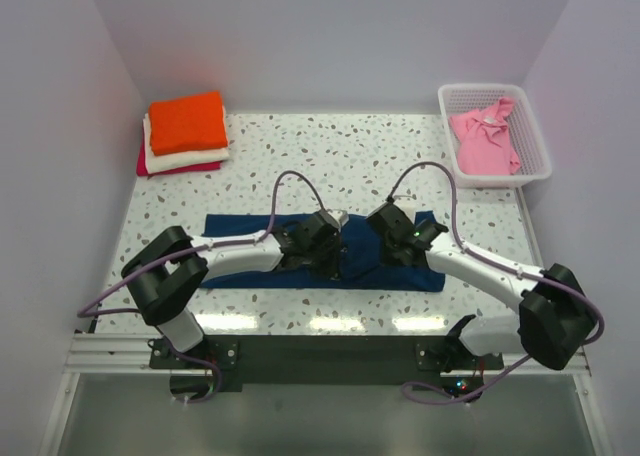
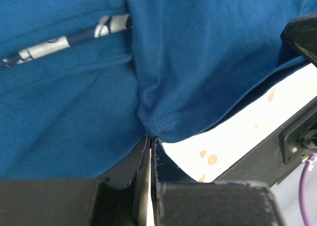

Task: Fold and stack the t-shirts
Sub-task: Fold the tshirt

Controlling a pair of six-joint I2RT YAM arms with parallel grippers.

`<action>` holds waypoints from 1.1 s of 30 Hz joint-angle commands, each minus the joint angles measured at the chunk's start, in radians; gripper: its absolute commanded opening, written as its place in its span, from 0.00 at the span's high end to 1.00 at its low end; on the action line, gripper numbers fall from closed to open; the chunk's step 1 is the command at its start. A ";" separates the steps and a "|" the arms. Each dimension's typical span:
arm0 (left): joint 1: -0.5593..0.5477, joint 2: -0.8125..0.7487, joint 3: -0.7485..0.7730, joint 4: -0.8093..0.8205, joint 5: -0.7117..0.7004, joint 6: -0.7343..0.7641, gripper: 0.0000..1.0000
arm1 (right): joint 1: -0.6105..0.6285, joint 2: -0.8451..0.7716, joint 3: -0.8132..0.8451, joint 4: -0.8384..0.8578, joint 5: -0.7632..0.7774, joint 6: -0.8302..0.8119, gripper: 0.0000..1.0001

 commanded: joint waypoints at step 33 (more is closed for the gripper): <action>0.151 -0.132 0.005 0.032 0.077 0.005 0.64 | -0.098 0.409 0.345 0.071 0.154 -0.119 0.88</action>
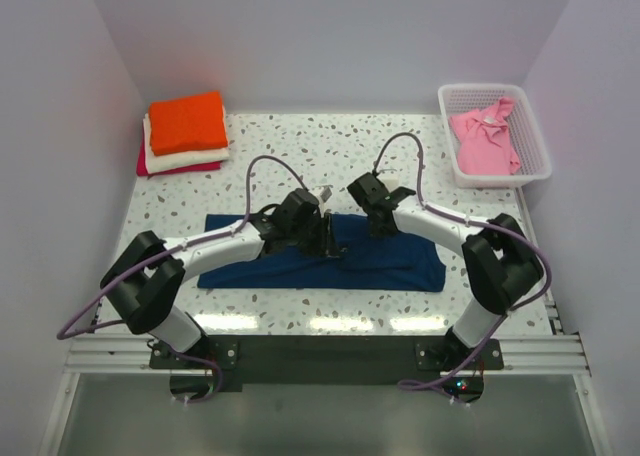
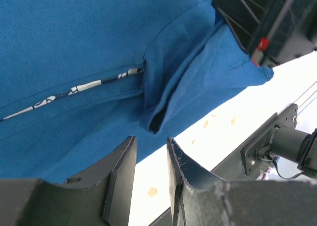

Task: Fold and stack the t-shirts
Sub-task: Fold the tshirt

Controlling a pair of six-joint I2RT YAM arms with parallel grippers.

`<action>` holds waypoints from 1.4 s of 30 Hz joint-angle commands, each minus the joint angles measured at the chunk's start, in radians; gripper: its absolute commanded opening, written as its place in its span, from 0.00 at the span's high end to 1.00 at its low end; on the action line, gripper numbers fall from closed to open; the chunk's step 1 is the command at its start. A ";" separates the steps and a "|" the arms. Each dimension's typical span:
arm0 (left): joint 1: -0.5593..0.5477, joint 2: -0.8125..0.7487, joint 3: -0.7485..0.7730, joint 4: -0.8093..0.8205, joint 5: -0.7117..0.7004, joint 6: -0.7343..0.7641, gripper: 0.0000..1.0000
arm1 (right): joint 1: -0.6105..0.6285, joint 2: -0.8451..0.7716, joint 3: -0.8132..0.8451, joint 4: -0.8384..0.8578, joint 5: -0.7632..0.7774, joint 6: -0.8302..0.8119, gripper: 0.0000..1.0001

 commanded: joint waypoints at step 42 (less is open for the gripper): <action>-0.095 0.054 0.093 -0.057 -0.126 0.129 0.71 | -0.082 -0.294 -0.358 0.102 -0.232 0.167 0.43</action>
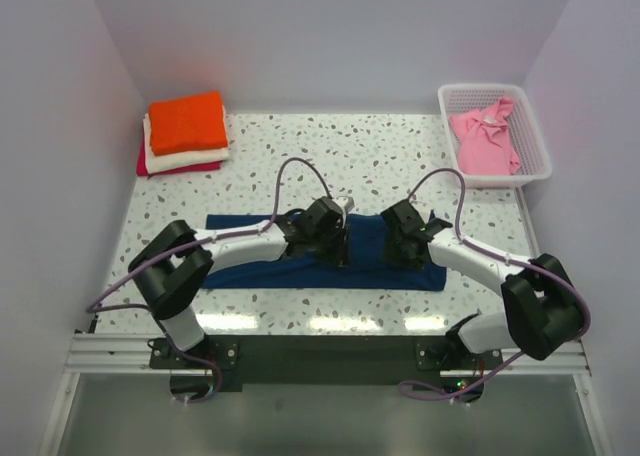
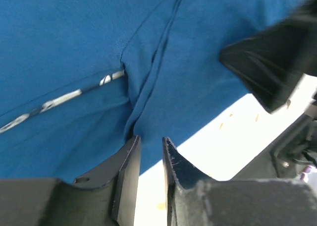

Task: Fold and stack the t-shirts
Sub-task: Fold the tshirt

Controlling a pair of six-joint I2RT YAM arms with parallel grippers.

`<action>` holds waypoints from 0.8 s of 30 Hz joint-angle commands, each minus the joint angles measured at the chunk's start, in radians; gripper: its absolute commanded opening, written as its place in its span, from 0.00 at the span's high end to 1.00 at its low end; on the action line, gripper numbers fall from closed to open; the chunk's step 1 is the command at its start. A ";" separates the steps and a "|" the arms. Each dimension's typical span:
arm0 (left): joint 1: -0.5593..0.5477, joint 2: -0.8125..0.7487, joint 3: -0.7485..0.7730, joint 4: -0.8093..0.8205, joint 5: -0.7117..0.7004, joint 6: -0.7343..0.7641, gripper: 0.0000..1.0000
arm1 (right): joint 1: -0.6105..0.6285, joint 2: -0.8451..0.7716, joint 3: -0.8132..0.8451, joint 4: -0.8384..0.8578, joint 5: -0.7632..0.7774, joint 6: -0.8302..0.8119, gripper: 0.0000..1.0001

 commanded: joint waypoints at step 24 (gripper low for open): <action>0.110 -0.053 -0.158 -0.206 -0.489 0.017 0.73 | -0.116 0.472 0.491 0.026 -0.015 -0.242 0.43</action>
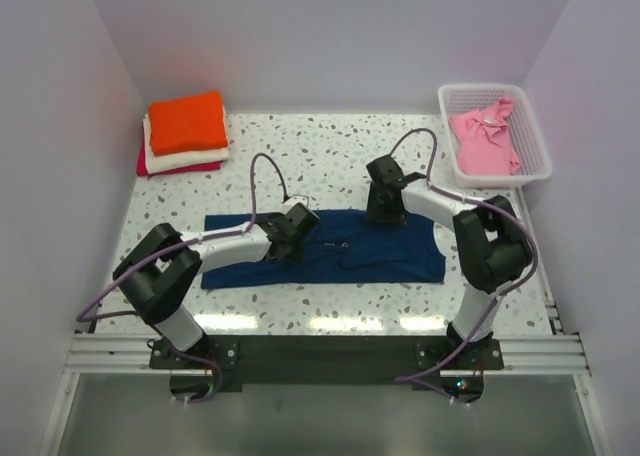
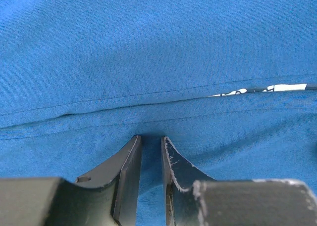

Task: Fold and stack the t-shirts
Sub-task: Fold the tshirt

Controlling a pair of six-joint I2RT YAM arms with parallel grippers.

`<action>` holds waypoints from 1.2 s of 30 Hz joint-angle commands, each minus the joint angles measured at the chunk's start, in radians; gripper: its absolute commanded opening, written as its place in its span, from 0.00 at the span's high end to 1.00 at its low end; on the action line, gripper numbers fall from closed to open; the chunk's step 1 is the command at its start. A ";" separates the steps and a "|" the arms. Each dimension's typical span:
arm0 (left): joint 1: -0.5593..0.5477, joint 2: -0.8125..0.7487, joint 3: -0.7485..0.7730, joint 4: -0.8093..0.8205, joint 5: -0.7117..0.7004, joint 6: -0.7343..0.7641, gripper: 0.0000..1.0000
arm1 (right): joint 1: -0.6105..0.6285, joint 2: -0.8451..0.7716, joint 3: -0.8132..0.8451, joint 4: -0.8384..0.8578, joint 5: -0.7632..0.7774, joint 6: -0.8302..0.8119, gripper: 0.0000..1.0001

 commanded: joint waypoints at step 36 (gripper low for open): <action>-0.127 -0.023 0.088 0.293 0.387 -0.246 0.53 | -0.019 0.619 1.124 -0.244 -0.262 -0.281 0.30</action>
